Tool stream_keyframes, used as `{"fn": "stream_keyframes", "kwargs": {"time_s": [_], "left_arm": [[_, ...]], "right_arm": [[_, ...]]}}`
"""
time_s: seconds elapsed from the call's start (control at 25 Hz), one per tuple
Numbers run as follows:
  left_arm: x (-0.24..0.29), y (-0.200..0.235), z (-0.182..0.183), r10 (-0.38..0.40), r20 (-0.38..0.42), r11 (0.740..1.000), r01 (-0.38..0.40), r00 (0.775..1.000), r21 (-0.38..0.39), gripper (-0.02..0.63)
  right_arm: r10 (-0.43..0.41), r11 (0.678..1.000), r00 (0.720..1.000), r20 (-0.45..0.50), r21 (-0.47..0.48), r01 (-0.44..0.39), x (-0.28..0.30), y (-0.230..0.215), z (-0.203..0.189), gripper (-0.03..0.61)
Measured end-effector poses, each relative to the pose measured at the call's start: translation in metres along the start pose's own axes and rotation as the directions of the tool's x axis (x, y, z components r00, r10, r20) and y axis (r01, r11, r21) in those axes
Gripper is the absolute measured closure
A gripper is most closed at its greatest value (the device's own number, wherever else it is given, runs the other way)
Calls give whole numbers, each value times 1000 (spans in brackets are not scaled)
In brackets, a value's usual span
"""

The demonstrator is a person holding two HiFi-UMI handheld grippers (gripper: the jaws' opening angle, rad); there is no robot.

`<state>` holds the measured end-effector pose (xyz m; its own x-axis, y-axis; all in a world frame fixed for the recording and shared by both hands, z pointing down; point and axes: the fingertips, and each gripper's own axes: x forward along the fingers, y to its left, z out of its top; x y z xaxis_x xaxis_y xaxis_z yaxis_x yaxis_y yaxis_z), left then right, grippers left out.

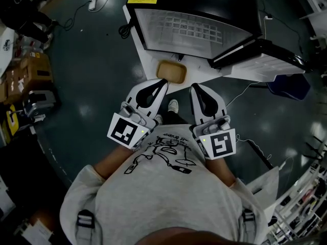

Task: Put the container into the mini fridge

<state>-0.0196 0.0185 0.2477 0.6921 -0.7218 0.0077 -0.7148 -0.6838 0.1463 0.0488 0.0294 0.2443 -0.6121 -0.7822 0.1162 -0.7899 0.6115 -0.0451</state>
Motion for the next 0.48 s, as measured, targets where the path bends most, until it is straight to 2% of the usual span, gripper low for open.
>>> {"fn": "stream_keyframes", "kwargs": {"time_s": [0.28, 0.48], "left_arm": [[29, -1, 1, 7, -5, 1000, -7, 1000, 6, 598], [50, -2, -2, 15, -7, 1000, -15, 1000, 6, 598]], "right_arm": [[12, 1000, 1000, 27, 9, -12, 4, -28, 6, 551], [4, 1000, 1000, -14, 0, -4, 3, -50, -1, 551]]}}
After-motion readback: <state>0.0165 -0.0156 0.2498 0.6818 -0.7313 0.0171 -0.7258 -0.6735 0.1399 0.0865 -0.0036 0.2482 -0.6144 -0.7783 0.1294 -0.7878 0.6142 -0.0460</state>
